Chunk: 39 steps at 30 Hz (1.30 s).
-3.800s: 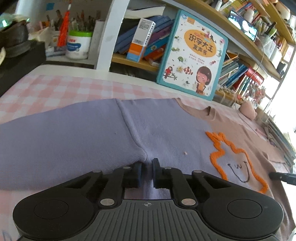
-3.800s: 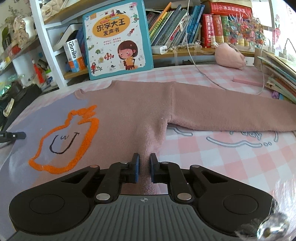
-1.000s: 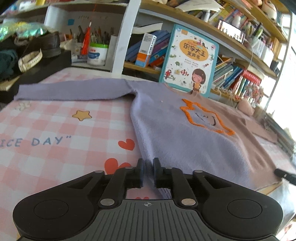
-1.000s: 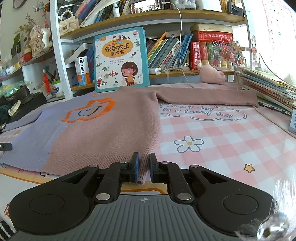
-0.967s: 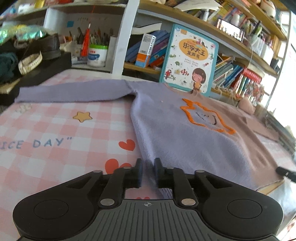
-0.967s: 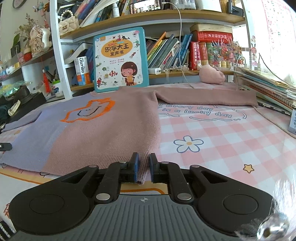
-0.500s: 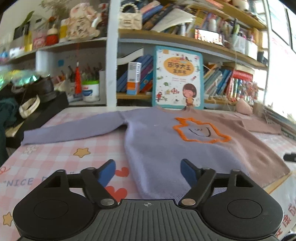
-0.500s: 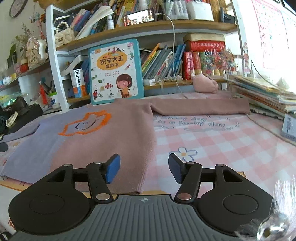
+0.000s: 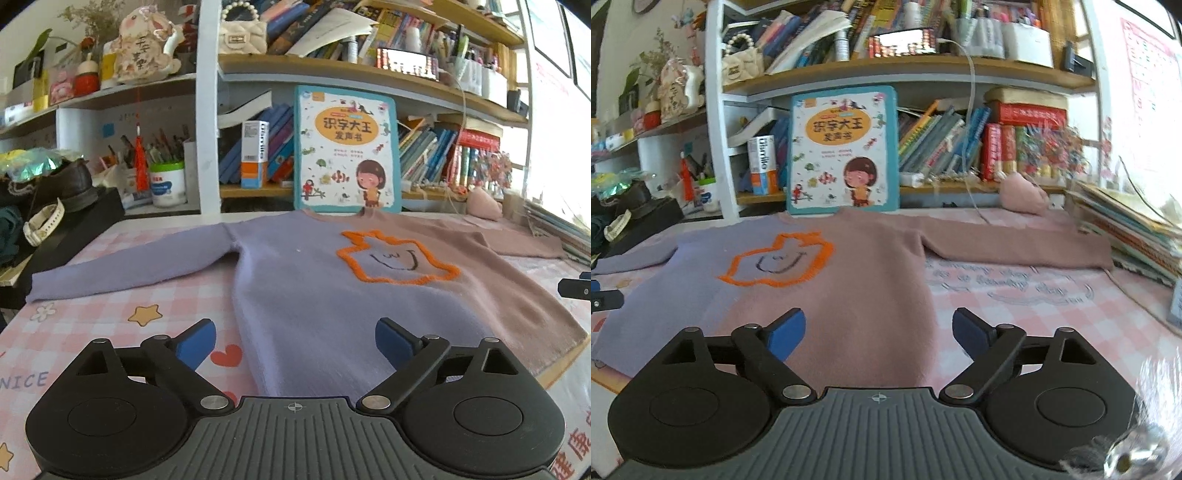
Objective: Fold clothes
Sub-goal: 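Move the left gripper along the lavender sleeve toward its cuff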
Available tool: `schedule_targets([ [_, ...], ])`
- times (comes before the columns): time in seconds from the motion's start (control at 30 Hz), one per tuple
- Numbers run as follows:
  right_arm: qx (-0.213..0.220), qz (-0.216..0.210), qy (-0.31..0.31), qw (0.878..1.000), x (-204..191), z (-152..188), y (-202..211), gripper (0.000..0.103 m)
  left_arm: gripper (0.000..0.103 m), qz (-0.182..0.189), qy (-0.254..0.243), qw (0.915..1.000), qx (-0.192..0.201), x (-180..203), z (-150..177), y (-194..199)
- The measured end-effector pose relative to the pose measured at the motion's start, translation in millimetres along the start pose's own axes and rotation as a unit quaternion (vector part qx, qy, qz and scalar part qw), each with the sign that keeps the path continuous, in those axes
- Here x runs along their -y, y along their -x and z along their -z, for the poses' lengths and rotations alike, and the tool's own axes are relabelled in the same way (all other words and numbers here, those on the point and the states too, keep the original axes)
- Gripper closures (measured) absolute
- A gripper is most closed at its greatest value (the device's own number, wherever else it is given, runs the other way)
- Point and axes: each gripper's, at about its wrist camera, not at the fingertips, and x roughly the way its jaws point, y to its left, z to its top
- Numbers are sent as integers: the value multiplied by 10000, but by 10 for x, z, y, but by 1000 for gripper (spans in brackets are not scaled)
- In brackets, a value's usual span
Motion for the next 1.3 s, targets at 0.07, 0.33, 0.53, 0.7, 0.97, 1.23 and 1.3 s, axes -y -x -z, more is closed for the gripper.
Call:
schedule_targets([
  [0.07,38,-79,70,9999,-66,-56,-53,16,7,-30,62,10000,15,-33,-20,-28],
  [0.33,196,-350,222,9989,-299,-260,-295,14,7,-260,99,9996,31,-156,-91,-124],
  [0.53,148,-579,481,9971,-475,-364,-531,14,6,-363,326,9988,6,-302,-170,-230],
  [0.7,34,-814,627,9947,-626,-397,-734,14,6,-489,327,9983,-44,-374,-210,-340],
  [0.97,54,-1135,1018,9883,-928,-463,-966,12,6,-929,387,9948,-182,-587,-243,-486],
  [1.23,80,-1369,1371,9810,-1159,-462,-1106,10,4,-1494,455,9868,-419,-847,-269,-610],
  [1.3,28,-1458,1341,9802,-1187,-437,-1132,10,4,-1590,389,9854,-477,-903,-277,-626],
])
